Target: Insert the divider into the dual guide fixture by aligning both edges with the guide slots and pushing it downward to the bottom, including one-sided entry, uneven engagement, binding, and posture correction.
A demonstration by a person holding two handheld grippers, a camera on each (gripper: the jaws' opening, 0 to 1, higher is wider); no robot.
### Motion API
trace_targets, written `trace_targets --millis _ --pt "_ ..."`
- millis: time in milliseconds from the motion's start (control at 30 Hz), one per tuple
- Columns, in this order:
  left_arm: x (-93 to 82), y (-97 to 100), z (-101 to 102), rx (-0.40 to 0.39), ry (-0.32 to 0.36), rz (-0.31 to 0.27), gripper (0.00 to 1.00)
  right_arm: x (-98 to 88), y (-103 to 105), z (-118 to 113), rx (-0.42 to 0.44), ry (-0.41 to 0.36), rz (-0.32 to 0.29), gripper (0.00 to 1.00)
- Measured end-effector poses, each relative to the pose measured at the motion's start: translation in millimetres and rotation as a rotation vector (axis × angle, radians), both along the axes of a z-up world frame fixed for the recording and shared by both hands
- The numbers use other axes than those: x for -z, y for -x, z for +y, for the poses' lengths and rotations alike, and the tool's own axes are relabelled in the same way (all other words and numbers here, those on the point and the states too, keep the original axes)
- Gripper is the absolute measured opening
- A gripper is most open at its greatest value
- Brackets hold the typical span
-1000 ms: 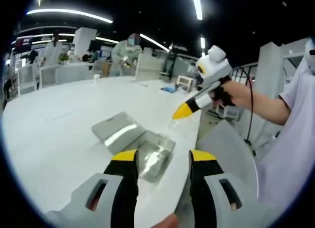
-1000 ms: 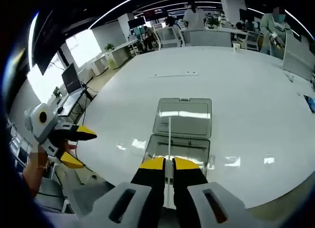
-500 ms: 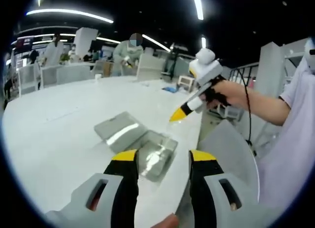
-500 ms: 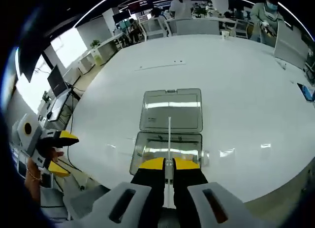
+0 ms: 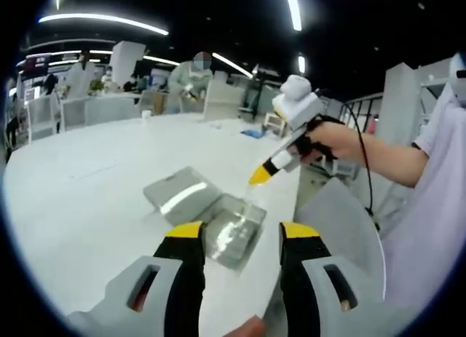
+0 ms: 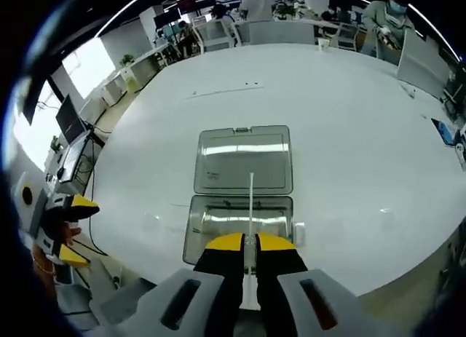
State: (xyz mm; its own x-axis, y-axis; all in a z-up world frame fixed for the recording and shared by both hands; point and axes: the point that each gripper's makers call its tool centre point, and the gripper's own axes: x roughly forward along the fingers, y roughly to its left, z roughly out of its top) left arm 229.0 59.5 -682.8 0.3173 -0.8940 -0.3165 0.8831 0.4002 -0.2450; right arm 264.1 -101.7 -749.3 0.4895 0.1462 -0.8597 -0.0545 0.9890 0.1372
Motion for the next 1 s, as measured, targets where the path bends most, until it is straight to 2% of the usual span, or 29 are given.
trace_targets --millis 433,1000 --pt "1.5 -5.0 1.8 -0.002 -0.002 0.004 0.38 17.8 -4.1 0.0 0.026 -0.002 0.052 0.0" --pt "3.6 -7.8 6.9 -0.006 -0.001 0.006 0.38 26.8 -7.4 1.2 0.035 0.009 0.071 0.0"
